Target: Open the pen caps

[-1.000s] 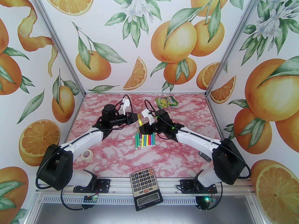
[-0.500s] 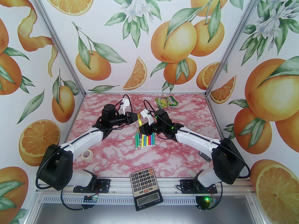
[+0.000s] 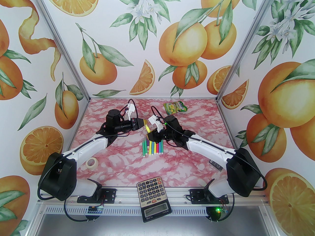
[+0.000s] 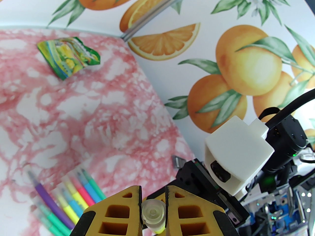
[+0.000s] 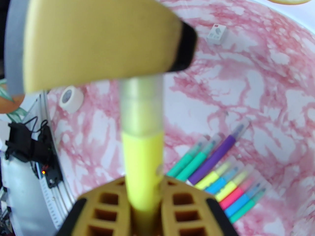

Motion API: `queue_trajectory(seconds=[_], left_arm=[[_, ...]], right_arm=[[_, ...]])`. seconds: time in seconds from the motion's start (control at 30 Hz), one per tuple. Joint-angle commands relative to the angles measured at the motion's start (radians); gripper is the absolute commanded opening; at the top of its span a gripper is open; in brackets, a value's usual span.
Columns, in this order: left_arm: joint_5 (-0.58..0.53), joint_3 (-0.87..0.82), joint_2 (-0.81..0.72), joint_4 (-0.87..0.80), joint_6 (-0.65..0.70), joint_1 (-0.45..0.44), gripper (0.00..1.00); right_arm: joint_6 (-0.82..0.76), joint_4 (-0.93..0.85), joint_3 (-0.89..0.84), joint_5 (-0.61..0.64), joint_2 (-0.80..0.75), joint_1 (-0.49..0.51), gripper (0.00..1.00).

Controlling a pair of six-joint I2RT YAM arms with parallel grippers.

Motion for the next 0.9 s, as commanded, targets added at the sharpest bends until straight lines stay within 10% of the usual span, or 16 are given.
queue_trajectory(seconds=[0.0,0.43,0.87], left_arm=[[-0.107,0.01,-0.037,0.026,-0.016,0.081,0.0],[-0.137,0.014,-0.063,-0.043,-0.008,0.129,0.0],[-0.668,0.145,-0.171,-0.737,0.391,0.154,0.0]], right_arm=[[-0.04,-0.119,-0.05,0.041,-0.048,0.0,0.0],[-0.093,-0.169,-0.098,0.139,-0.108,-0.002,0.0],[-0.02,-0.329,0.044,0.503,0.014,-0.124,0.0]])
